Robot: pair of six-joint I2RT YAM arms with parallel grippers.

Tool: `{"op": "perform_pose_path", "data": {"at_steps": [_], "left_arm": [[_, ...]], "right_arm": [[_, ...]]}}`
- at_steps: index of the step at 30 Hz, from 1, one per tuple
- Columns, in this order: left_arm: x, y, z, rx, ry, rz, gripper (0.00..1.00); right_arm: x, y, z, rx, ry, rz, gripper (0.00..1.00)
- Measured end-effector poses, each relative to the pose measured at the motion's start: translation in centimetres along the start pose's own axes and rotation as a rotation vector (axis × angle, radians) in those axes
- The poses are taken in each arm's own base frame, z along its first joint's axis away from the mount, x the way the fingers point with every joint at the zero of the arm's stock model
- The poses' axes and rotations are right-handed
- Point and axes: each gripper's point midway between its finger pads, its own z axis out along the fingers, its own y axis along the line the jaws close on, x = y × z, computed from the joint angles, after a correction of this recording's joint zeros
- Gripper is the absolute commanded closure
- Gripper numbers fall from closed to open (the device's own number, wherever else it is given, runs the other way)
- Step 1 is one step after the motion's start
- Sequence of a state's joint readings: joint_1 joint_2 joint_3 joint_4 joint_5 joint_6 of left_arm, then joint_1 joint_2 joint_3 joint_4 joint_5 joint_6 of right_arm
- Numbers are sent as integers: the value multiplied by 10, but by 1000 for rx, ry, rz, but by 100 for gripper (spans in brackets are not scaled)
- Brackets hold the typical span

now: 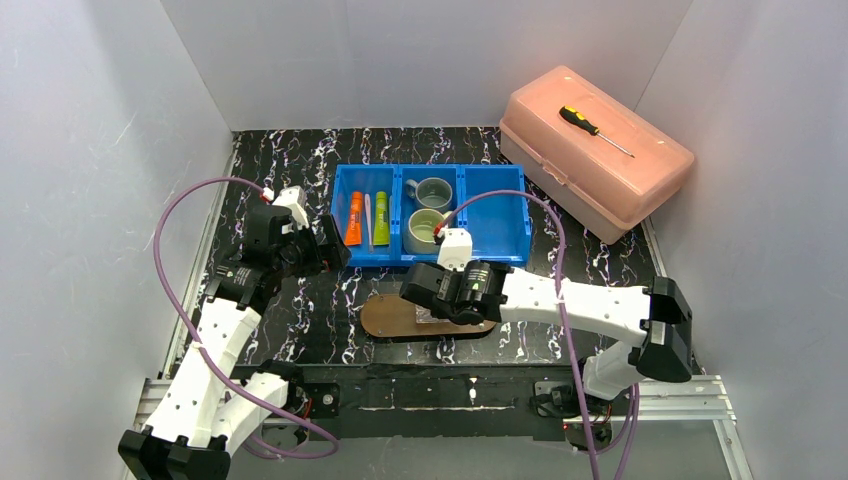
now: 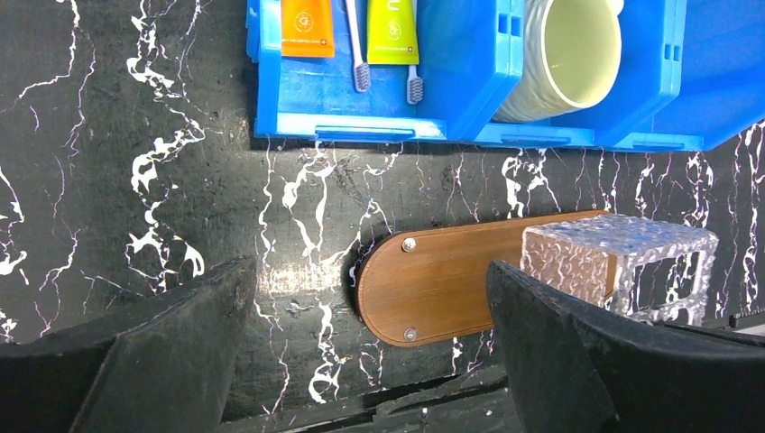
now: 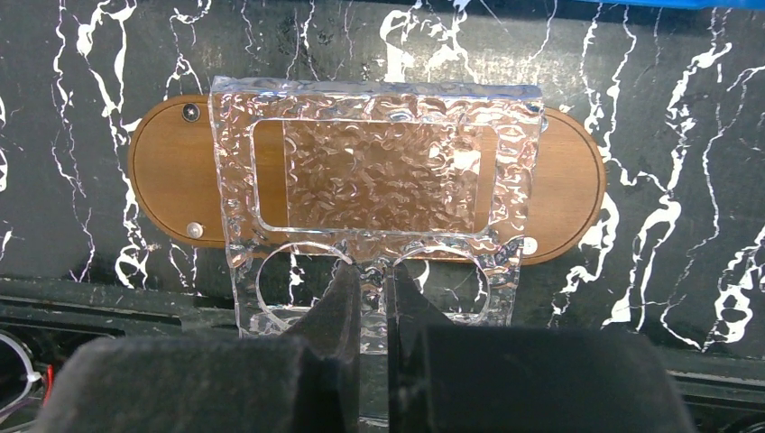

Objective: Prepare toiletry sets of a toothbrush and toothpaste on the tray

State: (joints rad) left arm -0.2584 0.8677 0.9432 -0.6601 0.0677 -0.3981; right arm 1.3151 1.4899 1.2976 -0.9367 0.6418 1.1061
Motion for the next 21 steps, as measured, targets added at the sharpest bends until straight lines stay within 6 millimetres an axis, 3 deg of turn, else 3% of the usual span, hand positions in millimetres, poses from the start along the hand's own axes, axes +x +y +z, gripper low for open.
{"op": "perform_pose_path", "data": {"at_steps": [21], "left_arm": [[1, -1, 0, 3, 2, 3, 2]], "right_arm": [[25, 8, 31, 63, 58, -29, 99]]}}
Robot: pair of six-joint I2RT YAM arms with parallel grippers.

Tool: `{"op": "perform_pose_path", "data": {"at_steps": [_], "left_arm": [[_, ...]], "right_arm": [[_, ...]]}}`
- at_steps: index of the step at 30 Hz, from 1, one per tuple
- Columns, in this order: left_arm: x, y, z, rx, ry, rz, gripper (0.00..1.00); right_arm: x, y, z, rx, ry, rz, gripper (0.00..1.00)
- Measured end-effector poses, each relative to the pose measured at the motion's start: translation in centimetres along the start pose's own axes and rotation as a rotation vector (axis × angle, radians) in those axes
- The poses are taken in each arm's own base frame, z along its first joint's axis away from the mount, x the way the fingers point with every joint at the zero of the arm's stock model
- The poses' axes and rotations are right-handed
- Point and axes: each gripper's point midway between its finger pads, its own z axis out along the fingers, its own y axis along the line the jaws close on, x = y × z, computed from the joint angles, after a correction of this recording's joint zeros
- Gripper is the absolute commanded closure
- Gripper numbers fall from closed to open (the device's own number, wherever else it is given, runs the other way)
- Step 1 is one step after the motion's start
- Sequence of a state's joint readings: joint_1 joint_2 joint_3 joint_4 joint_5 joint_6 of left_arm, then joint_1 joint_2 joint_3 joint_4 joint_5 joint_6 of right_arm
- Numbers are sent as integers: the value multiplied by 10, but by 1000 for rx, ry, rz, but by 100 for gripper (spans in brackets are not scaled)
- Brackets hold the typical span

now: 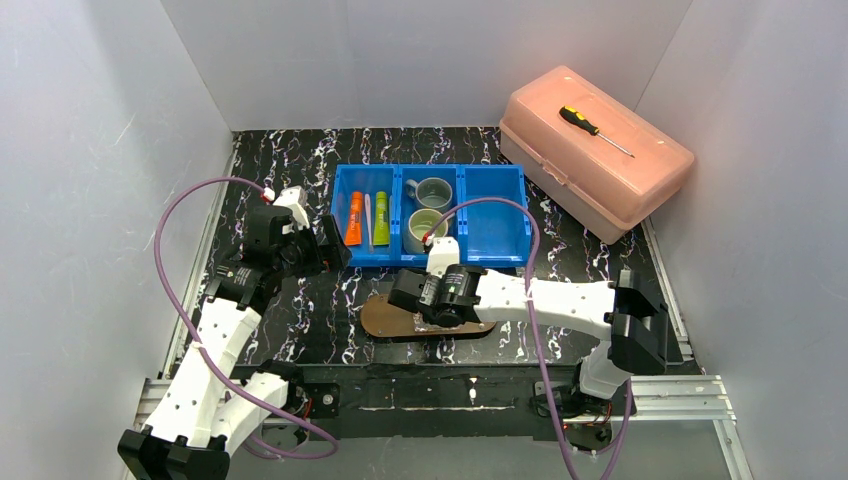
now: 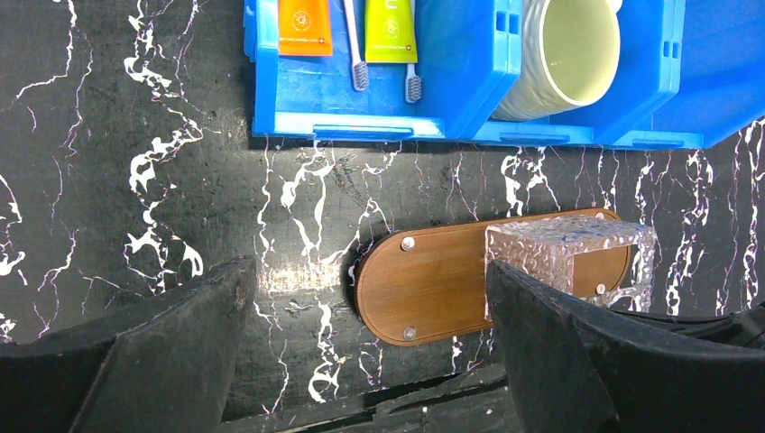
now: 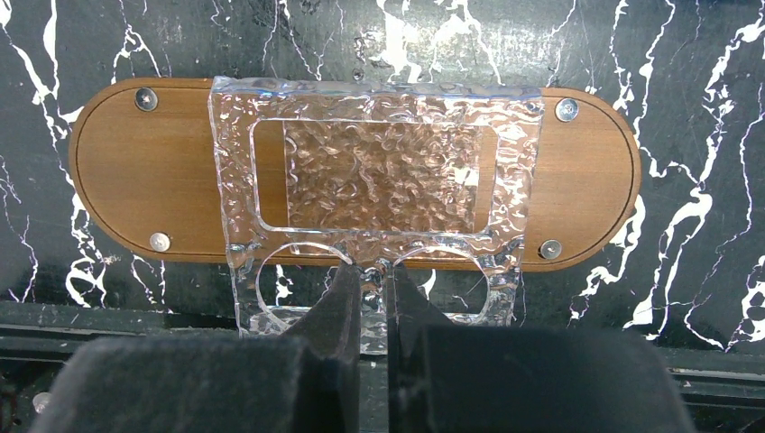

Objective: Prepare toiletry sets of a toothbrush and toothpaste on the tray

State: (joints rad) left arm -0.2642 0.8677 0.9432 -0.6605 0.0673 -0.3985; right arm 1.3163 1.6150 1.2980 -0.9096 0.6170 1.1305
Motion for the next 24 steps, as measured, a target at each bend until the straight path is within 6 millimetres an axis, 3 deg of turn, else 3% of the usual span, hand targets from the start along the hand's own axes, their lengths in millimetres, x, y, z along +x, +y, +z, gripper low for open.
{"op": "perform_pose_path", "data": {"at_steps": [24], "left_arm": [[1, 0, 0, -1, 2, 0, 2]], "right_arm": [[2, 11, 6, -27, 7, -11, 99]]}}
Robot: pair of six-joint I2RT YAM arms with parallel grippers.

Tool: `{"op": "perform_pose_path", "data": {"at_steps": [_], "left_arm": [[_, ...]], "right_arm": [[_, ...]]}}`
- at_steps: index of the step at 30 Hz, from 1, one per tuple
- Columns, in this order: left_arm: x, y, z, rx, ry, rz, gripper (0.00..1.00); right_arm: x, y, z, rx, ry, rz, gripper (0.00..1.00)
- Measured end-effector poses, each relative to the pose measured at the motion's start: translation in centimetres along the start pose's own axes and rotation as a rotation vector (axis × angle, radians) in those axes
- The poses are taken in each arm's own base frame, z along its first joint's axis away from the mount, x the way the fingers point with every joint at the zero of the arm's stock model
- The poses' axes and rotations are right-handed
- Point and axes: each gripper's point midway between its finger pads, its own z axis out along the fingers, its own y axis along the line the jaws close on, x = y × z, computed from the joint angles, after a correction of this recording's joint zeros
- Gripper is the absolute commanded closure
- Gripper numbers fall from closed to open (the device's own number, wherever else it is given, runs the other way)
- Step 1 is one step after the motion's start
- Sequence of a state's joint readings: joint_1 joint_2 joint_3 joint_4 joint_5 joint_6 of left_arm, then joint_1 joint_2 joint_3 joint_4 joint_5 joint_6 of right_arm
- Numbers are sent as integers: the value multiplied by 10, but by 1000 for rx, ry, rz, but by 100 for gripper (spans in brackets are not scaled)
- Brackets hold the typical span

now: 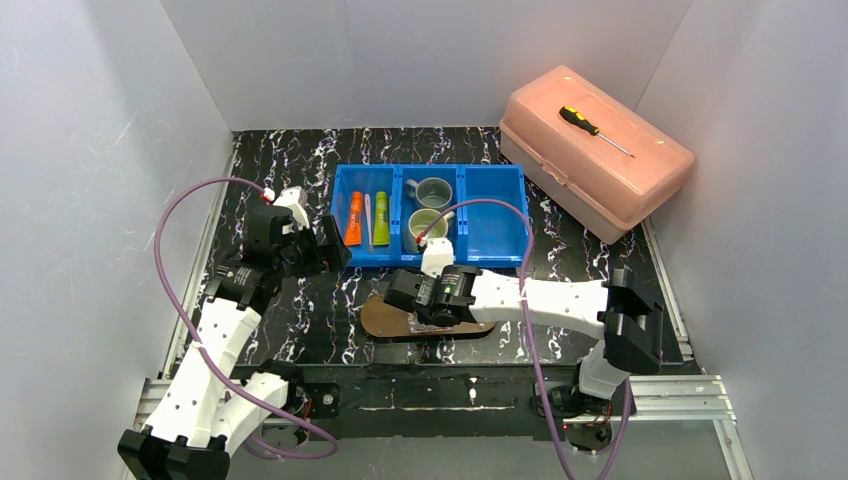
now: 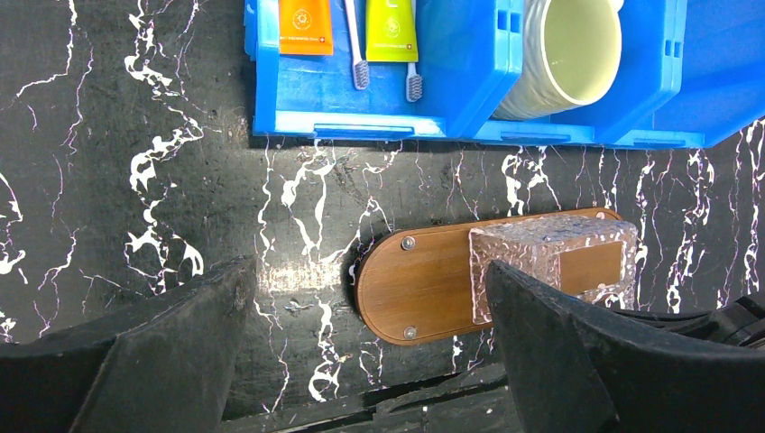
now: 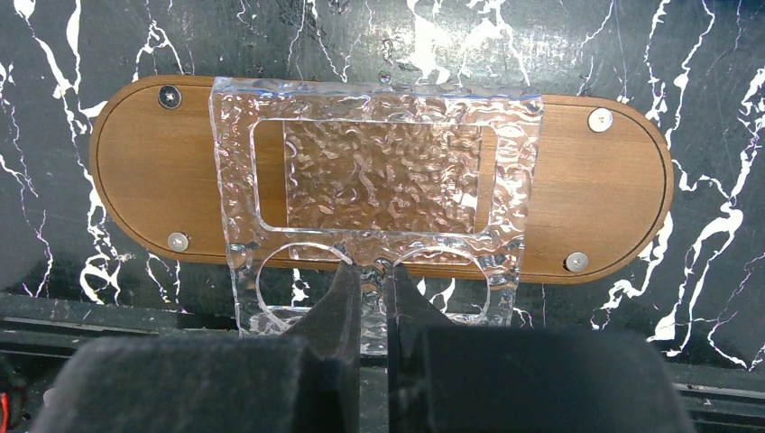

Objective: Prepare toiletry sets of a toothbrush and toothpaste on the tray

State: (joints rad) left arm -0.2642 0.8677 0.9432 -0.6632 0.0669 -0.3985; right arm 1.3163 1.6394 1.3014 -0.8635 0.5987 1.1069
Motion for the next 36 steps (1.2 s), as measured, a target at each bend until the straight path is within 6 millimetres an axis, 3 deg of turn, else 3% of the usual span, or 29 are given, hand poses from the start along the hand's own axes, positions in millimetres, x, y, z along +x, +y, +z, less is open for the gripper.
{"op": "perform_pose_path", "data": {"at_steps": [4, 16, 27, 36], "left_arm": [[0, 0, 0, 0, 0, 0, 2], [1, 0, 1, -3, 6, 0, 2], [1, 1, 2, -4, 8, 0, 2], [1, 1, 2, -4, 8, 0, 2]], "right_arm": [[0, 1, 1, -2, -1, -8, 99], [-6, 4, -4, -7, -8, -10, 71], [-18, 9, -10, -8, -39, -11, 71], [-33, 5, -19, 13, -82, -32, 63]]}}
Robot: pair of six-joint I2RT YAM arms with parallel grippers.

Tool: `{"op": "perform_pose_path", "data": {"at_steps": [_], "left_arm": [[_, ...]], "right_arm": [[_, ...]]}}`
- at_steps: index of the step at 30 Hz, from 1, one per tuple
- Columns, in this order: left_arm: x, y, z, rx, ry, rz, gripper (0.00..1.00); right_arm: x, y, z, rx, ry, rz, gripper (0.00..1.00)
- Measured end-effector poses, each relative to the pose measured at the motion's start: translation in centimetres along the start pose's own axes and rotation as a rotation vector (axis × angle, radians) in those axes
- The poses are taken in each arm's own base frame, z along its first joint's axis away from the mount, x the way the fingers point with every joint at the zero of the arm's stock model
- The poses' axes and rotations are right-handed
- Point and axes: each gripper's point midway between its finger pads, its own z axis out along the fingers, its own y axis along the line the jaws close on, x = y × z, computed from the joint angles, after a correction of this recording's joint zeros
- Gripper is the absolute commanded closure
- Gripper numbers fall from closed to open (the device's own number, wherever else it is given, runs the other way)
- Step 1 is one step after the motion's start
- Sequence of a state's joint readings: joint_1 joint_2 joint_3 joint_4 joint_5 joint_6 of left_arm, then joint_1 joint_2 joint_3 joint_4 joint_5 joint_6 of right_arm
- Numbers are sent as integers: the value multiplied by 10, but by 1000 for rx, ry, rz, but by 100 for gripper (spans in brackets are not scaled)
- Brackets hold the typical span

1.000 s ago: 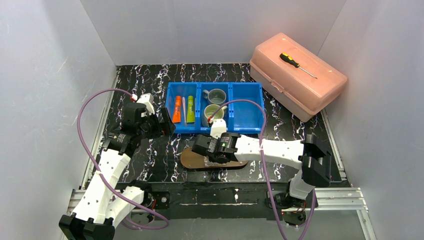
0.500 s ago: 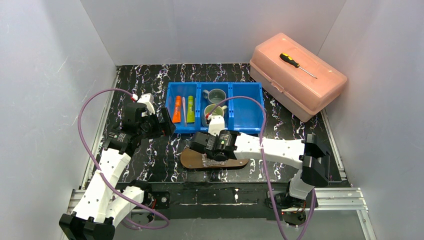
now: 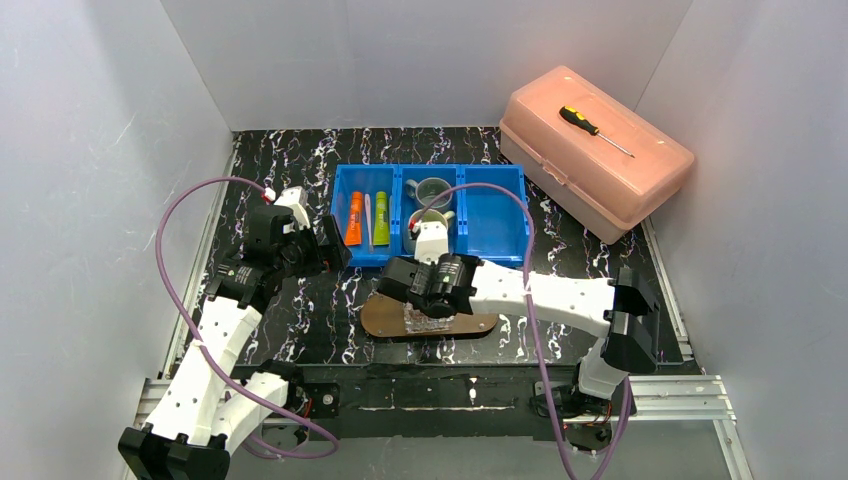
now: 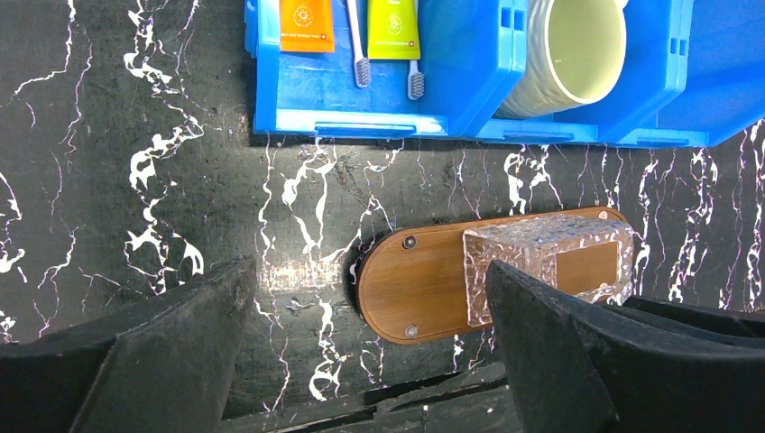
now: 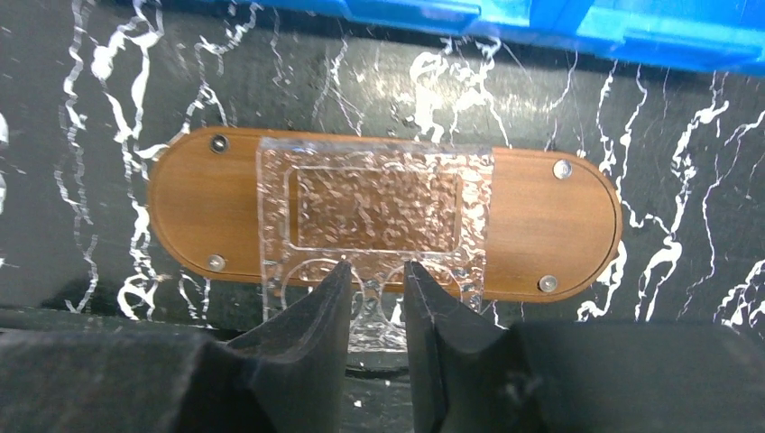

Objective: Prepare toiletry sets of a toothbrush and toothpaste on the tray

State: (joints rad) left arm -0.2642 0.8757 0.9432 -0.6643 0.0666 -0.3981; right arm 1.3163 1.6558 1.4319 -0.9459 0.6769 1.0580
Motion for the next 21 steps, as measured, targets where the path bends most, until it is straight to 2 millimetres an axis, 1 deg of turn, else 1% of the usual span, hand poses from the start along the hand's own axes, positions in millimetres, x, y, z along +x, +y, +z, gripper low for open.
{"op": "perform_pose_path", "data": {"at_steps": [3, 6, 9, 16, 21], "left_arm": [[0, 0, 0, 0, 0, 0, 2], [1, 0, 0, 0, 2, 0, 2], [1, 0, 0, -1, 5, 0, 2], [1, 0, 1, -2, 9, 0, 2], [1, 0, 1, -3, 10, 0, 2]], "right_arm": [[-16, 5, -9, -18, -32, -9, 63], [-36, 8, -19, -36, -65, -15, 63], [-55, 8, -22, -47, -91, -22, 63], [-83, -8, -10, -37, -93, -78, 63], [-102, -12, 4, -79, -80, -112, 61]]}}
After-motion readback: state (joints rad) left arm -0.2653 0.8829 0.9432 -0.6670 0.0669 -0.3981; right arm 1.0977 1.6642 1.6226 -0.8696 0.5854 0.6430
